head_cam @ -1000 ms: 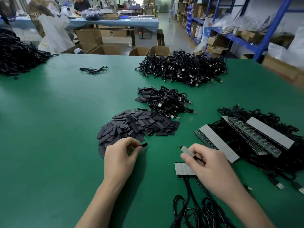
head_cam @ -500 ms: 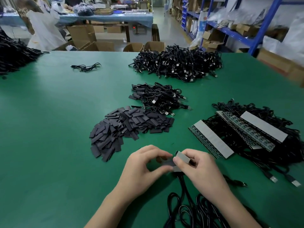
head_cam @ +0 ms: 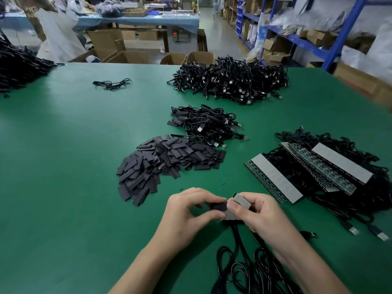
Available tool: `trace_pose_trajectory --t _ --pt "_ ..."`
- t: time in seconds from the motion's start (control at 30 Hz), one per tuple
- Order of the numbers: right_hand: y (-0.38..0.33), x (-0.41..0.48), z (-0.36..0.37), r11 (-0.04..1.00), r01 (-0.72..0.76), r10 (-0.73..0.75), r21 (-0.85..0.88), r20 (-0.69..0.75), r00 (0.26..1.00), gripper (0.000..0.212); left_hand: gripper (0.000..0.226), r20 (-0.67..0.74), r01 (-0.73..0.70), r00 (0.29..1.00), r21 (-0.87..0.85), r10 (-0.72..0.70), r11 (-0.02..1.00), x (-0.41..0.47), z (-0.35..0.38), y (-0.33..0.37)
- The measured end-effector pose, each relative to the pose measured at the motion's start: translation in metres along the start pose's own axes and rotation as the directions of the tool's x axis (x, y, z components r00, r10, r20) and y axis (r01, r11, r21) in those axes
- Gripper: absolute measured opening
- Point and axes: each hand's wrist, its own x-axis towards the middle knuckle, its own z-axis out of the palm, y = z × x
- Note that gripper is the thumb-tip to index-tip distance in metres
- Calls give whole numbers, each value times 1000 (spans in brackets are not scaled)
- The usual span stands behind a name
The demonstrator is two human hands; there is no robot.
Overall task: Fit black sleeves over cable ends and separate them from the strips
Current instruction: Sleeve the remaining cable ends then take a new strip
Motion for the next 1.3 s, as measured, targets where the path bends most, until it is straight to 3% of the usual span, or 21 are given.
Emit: trace_pose_trajectory --t 0.17,0.57,1.3 --pt "-1 -1 0 999 -18 19 40 -17 1000 11 21 12 8 1000 -28 -8 1000 0 0 -1" --pt "-10 -2 5 982 -65 70 178 -18 997 18 20 47 103 994 -175 -96 979 0 1 -2" --pt "-12 -3 6 966 -84 87 243 1 996 13 21 67 124 991 -198 -113 972 0 0 1"
